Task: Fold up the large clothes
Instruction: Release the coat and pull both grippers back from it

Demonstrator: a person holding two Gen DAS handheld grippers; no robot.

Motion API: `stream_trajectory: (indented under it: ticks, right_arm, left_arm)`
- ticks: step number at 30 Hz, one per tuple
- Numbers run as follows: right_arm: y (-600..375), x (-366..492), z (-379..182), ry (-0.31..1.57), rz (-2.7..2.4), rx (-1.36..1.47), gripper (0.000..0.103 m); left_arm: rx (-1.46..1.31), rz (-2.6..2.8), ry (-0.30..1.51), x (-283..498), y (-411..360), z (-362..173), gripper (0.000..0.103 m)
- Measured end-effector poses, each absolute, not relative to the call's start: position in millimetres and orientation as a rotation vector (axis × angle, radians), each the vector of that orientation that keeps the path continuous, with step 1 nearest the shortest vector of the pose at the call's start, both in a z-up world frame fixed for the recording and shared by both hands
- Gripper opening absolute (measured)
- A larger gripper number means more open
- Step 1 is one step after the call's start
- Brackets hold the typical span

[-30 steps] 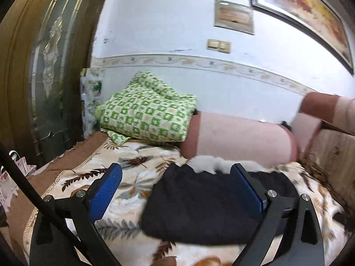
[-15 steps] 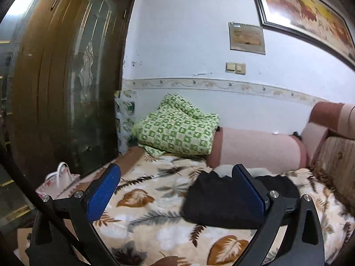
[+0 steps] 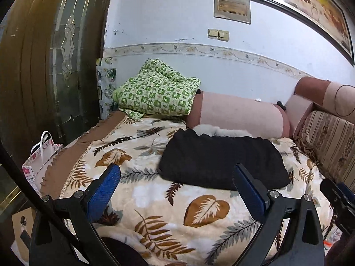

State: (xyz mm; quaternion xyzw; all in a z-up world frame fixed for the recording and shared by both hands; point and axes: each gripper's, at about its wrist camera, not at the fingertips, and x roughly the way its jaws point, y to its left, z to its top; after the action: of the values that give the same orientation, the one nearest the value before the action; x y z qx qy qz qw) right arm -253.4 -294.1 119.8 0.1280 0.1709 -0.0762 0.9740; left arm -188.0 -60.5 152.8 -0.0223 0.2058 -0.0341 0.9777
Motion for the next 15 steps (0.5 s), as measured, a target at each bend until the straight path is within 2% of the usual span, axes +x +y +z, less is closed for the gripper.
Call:
stream_trajectory:
  ticks: [15]
  right_arm:
    - [-332.2, -193.8, 62.1, 0.506, -0.210, 0.247, 0.103]
  left_arm:
    - [0.062, -0.122, 0.623, -113.2, -120.5, 92.3, 0.100]
